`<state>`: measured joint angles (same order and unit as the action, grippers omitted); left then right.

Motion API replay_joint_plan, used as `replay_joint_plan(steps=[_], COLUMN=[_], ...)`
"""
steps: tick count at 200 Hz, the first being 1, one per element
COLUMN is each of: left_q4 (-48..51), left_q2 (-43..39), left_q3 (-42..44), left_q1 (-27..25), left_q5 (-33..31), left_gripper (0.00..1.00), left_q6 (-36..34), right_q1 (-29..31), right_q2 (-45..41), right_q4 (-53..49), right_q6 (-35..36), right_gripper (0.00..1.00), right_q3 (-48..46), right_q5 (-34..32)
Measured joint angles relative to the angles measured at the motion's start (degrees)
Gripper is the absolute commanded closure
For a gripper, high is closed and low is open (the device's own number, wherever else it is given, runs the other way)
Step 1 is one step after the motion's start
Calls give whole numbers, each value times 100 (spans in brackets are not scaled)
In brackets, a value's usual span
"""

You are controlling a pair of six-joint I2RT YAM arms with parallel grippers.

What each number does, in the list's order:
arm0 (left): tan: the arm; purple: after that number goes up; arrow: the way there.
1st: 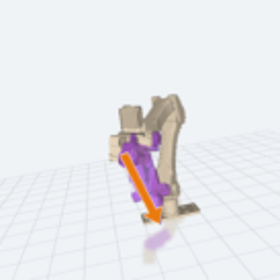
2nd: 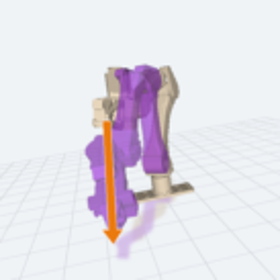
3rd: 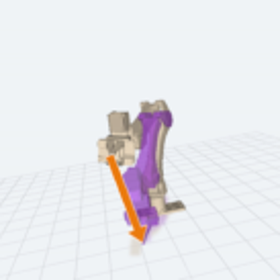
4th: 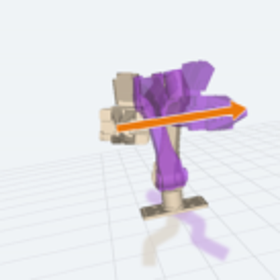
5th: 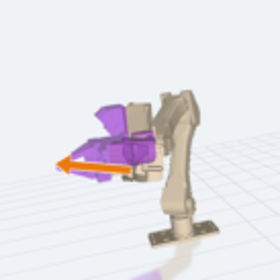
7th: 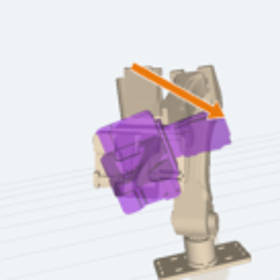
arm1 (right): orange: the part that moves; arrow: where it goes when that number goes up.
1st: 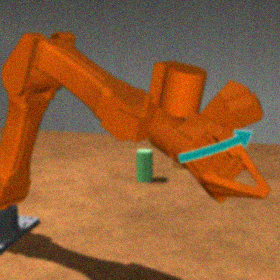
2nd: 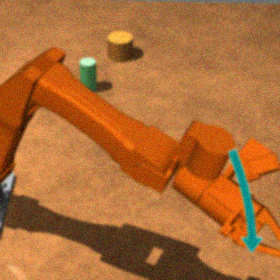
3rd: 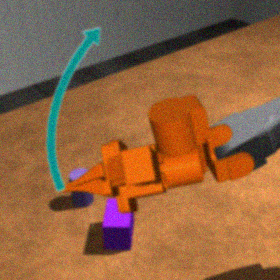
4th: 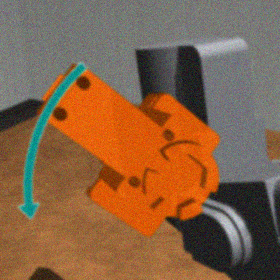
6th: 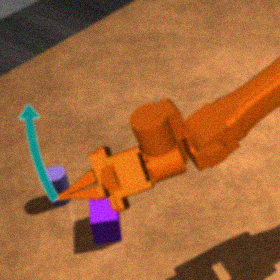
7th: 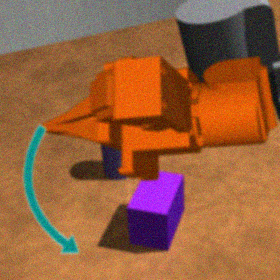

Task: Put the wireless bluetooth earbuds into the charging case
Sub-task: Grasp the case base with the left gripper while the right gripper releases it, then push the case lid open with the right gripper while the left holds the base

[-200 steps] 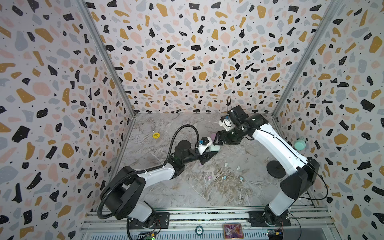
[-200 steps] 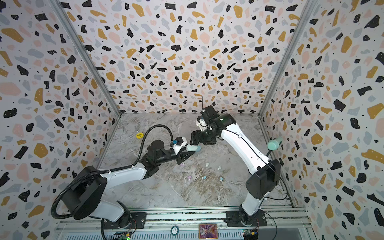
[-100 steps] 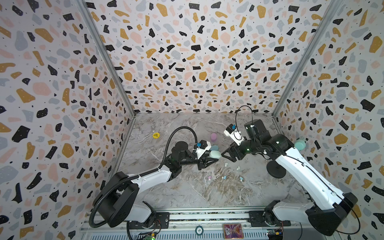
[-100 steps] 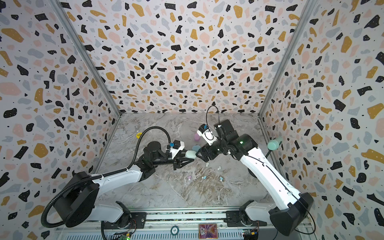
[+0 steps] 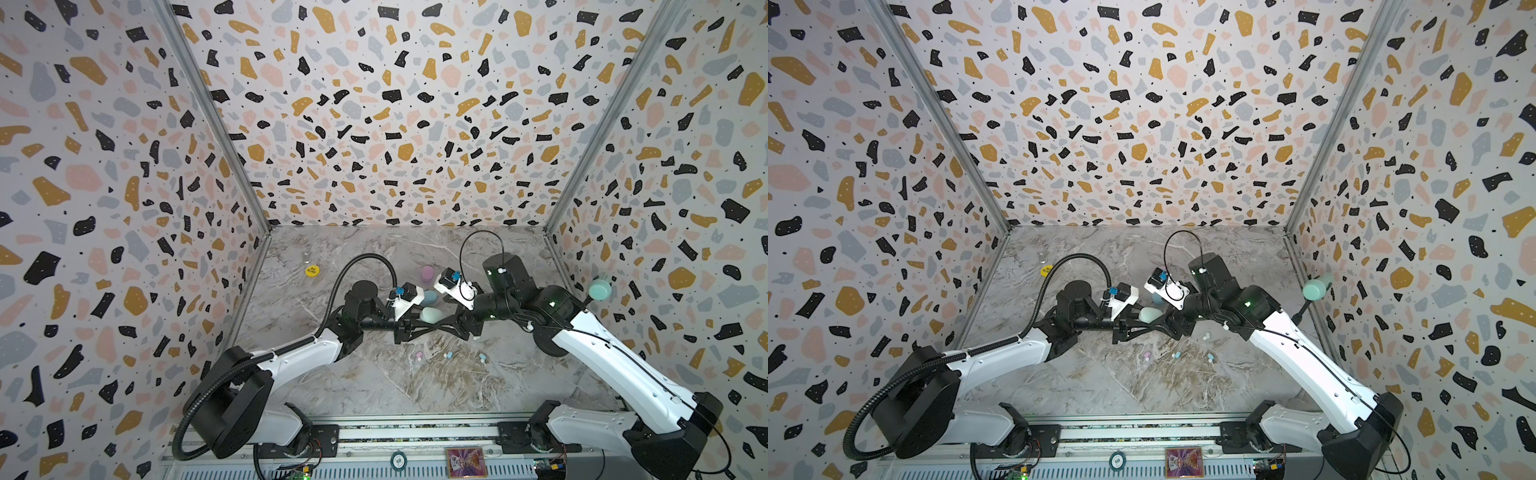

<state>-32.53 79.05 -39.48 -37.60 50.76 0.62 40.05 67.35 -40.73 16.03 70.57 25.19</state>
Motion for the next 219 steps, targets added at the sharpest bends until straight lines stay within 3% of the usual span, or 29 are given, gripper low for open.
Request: replay_joint_plan(steps=[143, 219], left_q4=[382, 422], left_q2=[-61, -61], left_q3=[-59, -59], left_q1=[52, 92], left_q5=[-68, -258], left_gripper=[96, 97], left_q6=[-173, -203], right_q1=[15, -105], right_q2=[251, 341], right_q4=[243, 232], right_q6=[33, -181], right_gripper=[31, 32], right_q3=[-249, -103], right_q5=[-763, -855])
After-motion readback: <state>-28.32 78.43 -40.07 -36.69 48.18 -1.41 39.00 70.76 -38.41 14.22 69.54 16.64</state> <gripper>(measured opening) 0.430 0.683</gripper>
